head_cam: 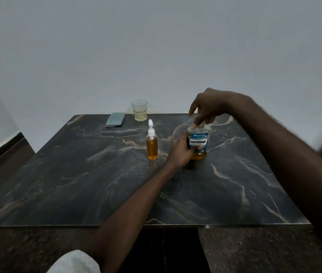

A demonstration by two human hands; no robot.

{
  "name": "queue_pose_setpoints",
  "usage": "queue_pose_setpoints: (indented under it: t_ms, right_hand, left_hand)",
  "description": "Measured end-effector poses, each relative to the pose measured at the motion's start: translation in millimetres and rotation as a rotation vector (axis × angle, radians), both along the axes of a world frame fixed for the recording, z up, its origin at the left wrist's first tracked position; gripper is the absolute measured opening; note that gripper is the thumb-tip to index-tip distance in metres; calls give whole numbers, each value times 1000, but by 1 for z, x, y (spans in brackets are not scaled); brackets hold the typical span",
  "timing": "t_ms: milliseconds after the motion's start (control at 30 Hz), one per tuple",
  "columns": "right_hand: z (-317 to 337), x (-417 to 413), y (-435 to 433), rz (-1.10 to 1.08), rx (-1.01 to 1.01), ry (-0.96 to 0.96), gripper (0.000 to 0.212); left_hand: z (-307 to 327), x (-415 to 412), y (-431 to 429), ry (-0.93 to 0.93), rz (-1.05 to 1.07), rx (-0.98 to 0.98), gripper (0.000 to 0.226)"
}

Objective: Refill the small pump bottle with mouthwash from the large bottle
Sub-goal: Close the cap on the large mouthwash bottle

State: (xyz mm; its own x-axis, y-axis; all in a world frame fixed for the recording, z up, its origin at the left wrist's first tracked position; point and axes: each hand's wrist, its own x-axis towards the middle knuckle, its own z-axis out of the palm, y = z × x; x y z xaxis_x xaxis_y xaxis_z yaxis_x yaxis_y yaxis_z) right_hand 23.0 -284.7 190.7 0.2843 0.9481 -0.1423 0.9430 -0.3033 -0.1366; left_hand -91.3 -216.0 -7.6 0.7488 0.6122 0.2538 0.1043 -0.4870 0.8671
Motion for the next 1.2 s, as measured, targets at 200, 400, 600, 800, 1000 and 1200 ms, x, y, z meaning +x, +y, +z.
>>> queue_pose_setpoints:
  t_ms: [200, 400, 600, 800, 1000, 1200]
  right_hand:
    - [-1, 5, -7, 71, -21, -73, 20]
    - [-33, 2, -12, 32, 100, -411, 51]
    - [-13, -4, -12, 8, -59, -202, 40]
    - [0, 12, -16, 24, -90, -41, 42]
    - [-21, 16, -27, -153, 78, 199, 84]
    - [-73, -7, -43, -362, 384, 219, 97]
  left_hand:
    - [-3, 2, 2, -5, 0, 12, 63]
    - [-6, 3, -1, -18, 40, 60, 62]
    - [-3, 2, 2, 3, 22, 49, 65]
    - [-6, 1, 2, 3, 15, 65, 63]
    - [0, -3, -4, -22, 26, 39, 54]
    - [2, 3, -31, -97, 154, 88, 50]
